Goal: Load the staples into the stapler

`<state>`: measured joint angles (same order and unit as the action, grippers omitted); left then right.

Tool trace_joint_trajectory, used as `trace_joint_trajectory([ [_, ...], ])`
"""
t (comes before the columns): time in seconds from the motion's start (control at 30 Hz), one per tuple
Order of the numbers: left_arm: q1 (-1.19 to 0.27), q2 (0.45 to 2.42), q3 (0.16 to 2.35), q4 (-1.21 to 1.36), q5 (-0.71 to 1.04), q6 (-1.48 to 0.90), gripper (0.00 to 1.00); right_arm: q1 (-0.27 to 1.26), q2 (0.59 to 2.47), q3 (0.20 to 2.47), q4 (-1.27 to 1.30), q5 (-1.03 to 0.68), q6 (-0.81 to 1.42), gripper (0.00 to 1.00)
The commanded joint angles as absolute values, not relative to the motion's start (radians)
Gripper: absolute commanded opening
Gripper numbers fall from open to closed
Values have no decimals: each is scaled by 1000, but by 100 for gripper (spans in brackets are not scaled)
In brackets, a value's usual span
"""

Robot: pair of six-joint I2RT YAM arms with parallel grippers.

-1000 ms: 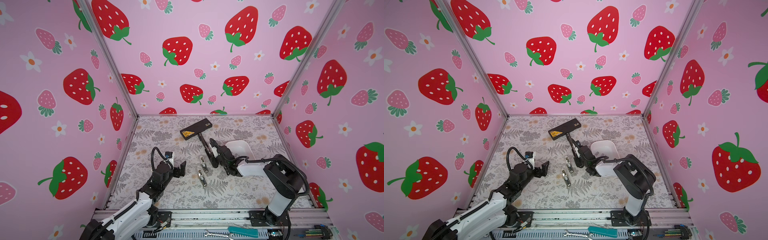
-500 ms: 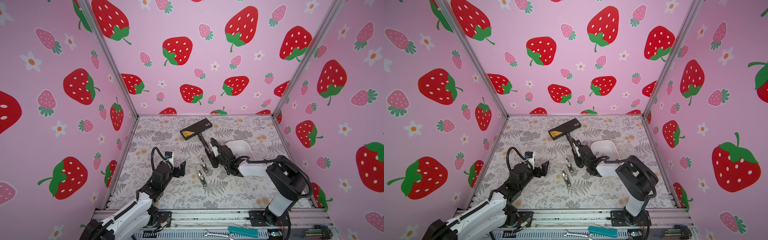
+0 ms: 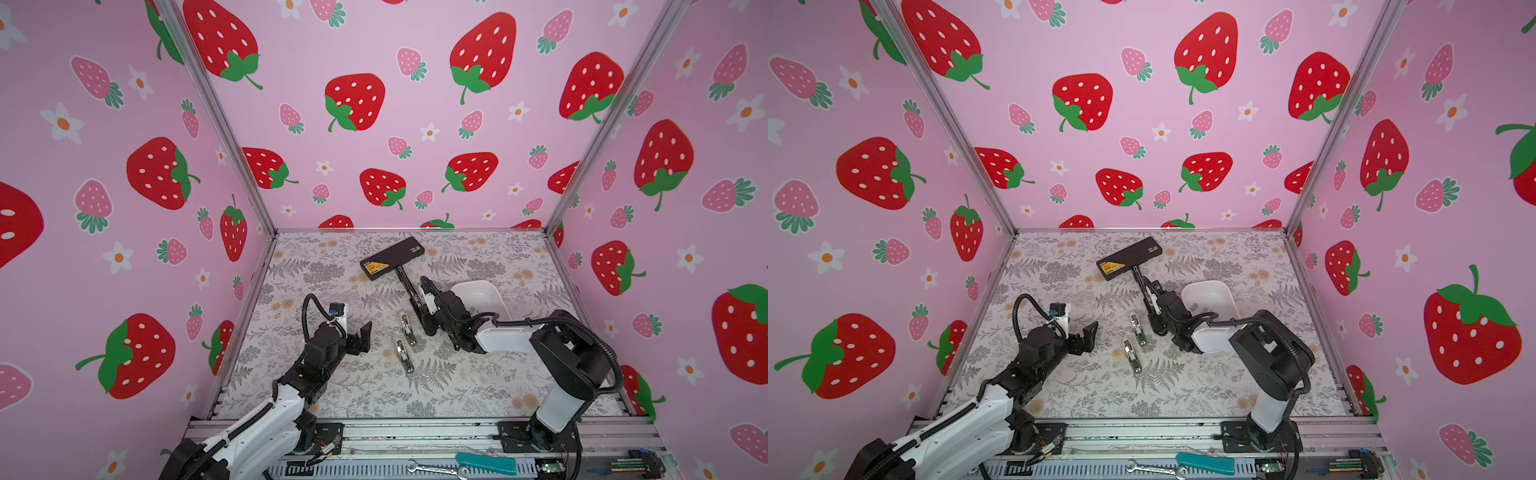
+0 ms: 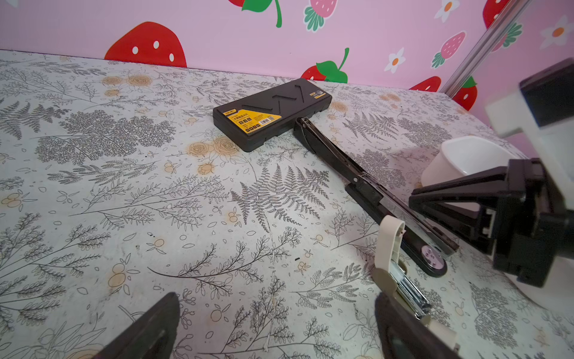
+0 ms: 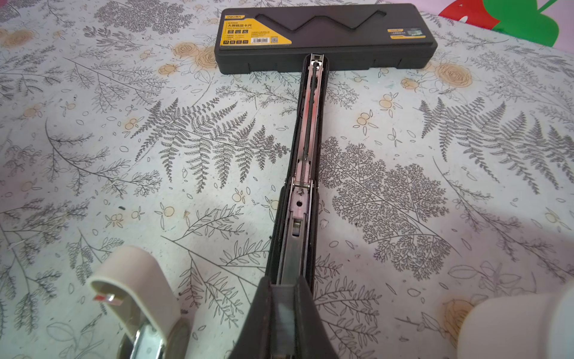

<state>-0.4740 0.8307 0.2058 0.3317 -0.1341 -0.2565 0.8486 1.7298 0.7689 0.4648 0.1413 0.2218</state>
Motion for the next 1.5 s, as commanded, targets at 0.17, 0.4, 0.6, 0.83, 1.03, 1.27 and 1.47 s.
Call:
trace_joint_trajectory([
  [0.17,-469,823,200,332,-155,-259,99,847,1758,788,459,150,215,9],
  [0.4,-469,824,199,334,-155,-259,99,848,1764,790,459,148,215,9],
  [0.6,-469,824,199,333,-156,-259,99,845,1771,793,459,146,218,9],
  [0.83,-469,824,200,333,-156,-259,99,846,1777,795,461,144,221,9],
  [1.03,-468,825,199,333,-156,-260,99,844,1760,783,415,152,251,9],
  [1.27,-469,825,200,334,-158,-260,99,844,1730,764,392,140,275,9],
  [1.47,-468,825,200,333,-160,-261,99,843,1733,768,376,145,287,9],
])
